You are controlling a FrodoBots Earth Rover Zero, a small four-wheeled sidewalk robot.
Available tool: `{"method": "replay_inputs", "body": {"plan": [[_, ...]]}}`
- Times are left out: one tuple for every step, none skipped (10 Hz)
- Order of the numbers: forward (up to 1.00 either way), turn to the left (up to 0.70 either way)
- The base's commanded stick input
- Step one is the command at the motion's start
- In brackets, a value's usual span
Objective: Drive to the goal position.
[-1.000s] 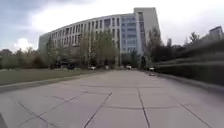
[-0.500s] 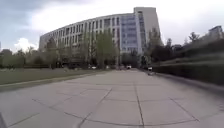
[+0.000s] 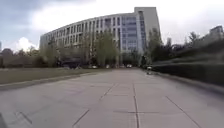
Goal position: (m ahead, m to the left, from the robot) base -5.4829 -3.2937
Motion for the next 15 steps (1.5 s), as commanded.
{"method": "replay_inputs", "body": {"plan": [[-0.7,0.0],[-0.7,0.0],[-0.7,0.0],[-0.7,0.0],[-0.7,0.0],[-0.7,0.0],[-0.7,0.0],[-0.7,0.0],[-0.7,0.0],[-0.7,0.0],[-0.7,0.0],[-0.7,0.0],[-0.7,0.0],[-0.7,0.0],[-0.7,0.0]]}}
